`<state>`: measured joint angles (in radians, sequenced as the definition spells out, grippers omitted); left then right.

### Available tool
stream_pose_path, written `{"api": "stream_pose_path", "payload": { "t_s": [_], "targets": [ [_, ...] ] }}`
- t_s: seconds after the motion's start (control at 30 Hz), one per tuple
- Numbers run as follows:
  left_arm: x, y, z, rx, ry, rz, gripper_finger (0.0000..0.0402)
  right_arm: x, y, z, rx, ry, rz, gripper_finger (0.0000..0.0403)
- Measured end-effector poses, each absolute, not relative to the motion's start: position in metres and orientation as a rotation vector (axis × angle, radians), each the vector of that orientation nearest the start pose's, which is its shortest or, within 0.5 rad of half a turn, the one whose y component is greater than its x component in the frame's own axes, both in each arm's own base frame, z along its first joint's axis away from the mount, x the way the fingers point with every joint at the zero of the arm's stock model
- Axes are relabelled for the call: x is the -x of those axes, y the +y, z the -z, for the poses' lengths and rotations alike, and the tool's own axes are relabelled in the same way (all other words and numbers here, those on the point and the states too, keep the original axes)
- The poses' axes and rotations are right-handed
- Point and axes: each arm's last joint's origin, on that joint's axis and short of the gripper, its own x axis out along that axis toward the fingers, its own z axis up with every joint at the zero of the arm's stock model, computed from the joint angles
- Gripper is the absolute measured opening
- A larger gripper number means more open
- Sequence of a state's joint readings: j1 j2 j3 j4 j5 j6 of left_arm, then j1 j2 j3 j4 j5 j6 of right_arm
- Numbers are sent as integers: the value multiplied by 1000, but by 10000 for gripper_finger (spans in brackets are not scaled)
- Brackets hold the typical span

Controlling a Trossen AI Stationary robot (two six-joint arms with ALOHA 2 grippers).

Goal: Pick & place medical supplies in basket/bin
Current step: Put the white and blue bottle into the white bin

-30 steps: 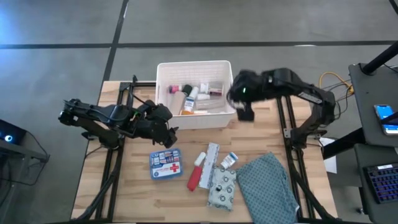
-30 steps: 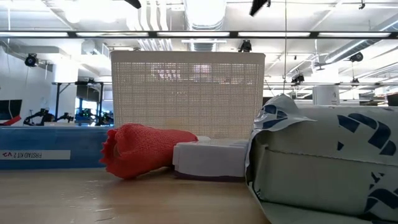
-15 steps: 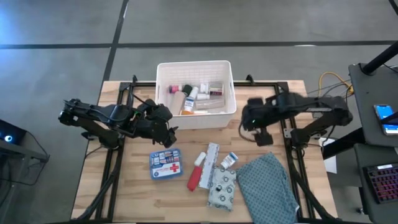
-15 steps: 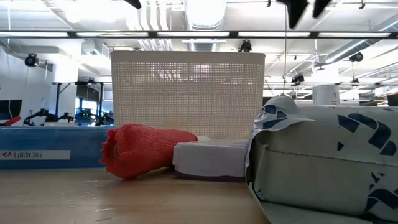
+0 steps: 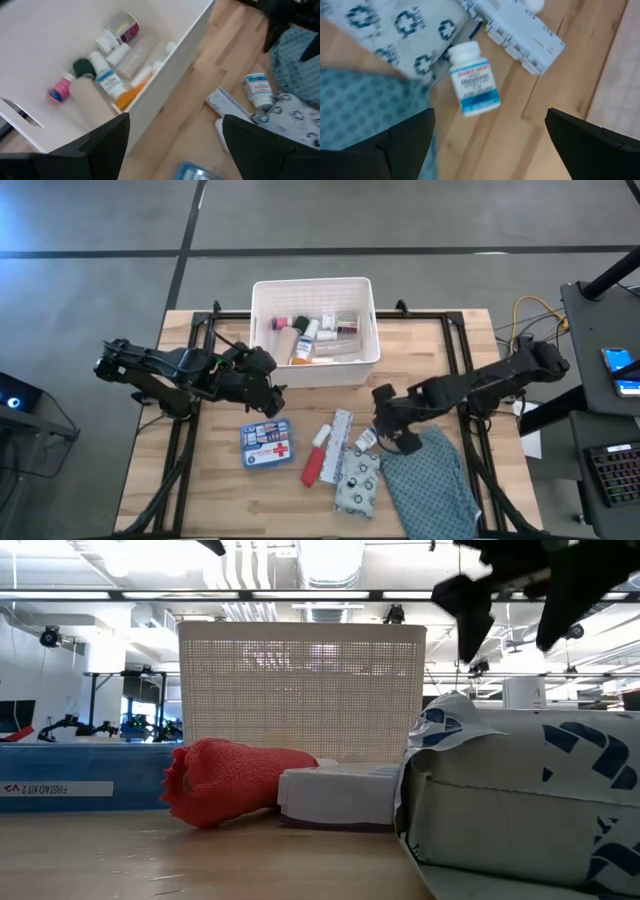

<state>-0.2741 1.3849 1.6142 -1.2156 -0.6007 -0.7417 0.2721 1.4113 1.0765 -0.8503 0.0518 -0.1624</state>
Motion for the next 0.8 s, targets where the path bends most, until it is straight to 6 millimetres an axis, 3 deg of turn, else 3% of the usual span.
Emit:
{"api": "stream_pose_path", "payload": {
  "t_s": [0.23,0.5,0.8],
  "targets": [
    [-243,-53,-399,379,710,-622,295,-254,79,-214,342,1065,-318,370],
    [-244,-54,-384,276,784,-602,295,-260,82,-193,360,912,-332,370],
    [-238,-60,-357,226,942,-547,295,-269,83,-157,409,1010,-295,370]
  ]
}}
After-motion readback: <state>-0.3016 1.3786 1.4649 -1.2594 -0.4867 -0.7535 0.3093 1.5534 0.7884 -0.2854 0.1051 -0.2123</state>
